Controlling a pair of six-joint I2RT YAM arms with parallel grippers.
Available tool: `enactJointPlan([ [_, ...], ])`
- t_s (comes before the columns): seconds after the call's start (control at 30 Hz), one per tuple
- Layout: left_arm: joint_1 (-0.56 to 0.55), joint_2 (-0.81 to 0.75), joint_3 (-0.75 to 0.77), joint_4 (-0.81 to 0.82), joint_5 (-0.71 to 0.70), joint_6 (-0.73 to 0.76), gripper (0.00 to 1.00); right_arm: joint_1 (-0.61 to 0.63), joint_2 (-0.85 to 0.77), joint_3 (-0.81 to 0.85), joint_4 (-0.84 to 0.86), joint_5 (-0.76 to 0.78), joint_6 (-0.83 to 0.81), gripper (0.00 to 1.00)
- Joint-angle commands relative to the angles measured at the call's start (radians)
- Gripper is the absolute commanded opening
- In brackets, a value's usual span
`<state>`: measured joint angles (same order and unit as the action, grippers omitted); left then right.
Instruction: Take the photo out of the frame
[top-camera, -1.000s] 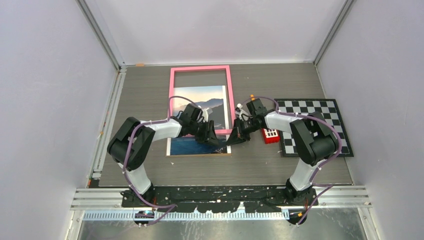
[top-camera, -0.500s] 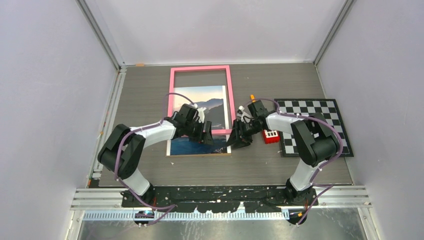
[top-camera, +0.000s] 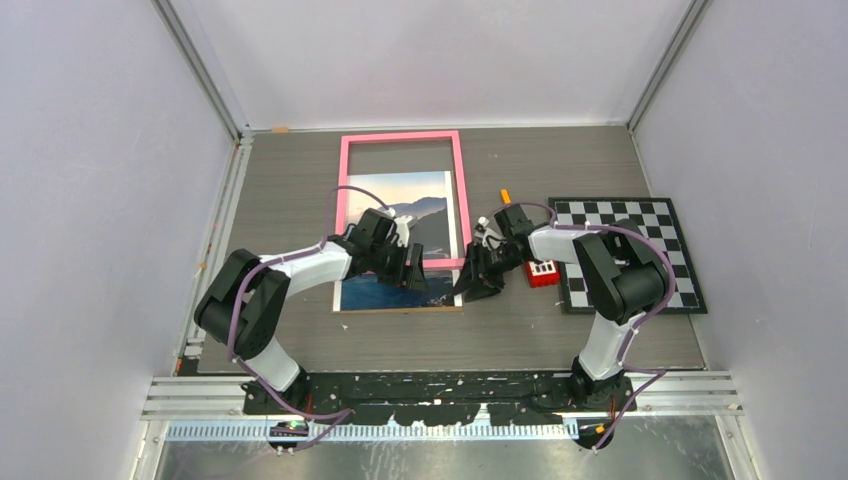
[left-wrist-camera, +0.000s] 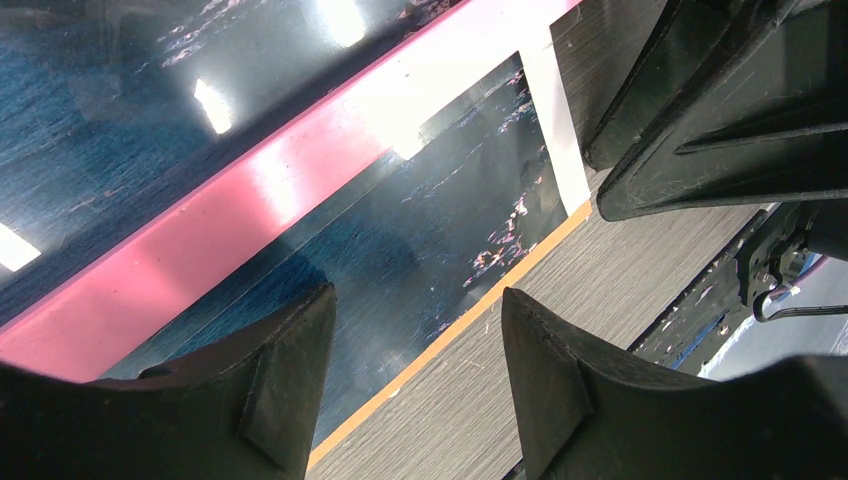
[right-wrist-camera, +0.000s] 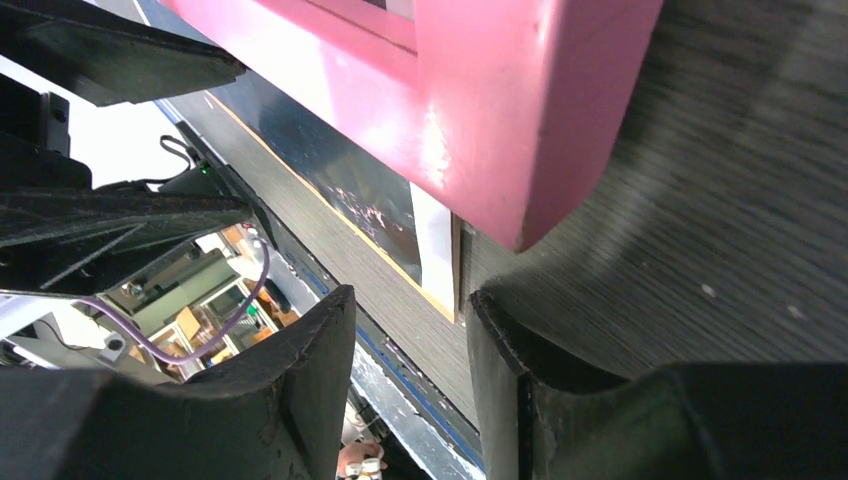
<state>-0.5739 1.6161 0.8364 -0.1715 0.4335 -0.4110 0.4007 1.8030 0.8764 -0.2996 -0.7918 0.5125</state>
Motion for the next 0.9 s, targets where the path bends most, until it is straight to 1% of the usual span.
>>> enactJointPlan([
  [0.0,0.001,0.024,-0.023,-0.016,-0.036,0.008,0.64,0.001,0.011,0.019,0.060,-0.002,0.025,0.49],
  [0.37,0.001,0.031,-0.024,-0.008,-0.029,0.003,0.64,0.001,-0.022,0.015,0.114,-0.055,0.068,0.42],
  [0.47,0.001,0.032,-0.025,-0.008,-0.027,0.003,0.63,0.001,-0.025,0.010,0.119,-0.057,0.070,0.42],
  [0.7,0.001,0.036,-0.024,-0.006,-0.030,0.002,0.63,0.003,-0.038,0.021,-0.008,0.104,-0.033,0.44],
  [0.77,0.001,0.040,-0.021,-0.006,-0.029,-0.001,0.63,0.005,-0.037,0.015,-0.008,0.119,-0.041,0.45],
  [0.87,0.001,0.044,-0.019,-0.003,-0.027,-0.003,0.63,0.012,-0.018,0.021,0.014,0.096,-0.021,0.45],
])
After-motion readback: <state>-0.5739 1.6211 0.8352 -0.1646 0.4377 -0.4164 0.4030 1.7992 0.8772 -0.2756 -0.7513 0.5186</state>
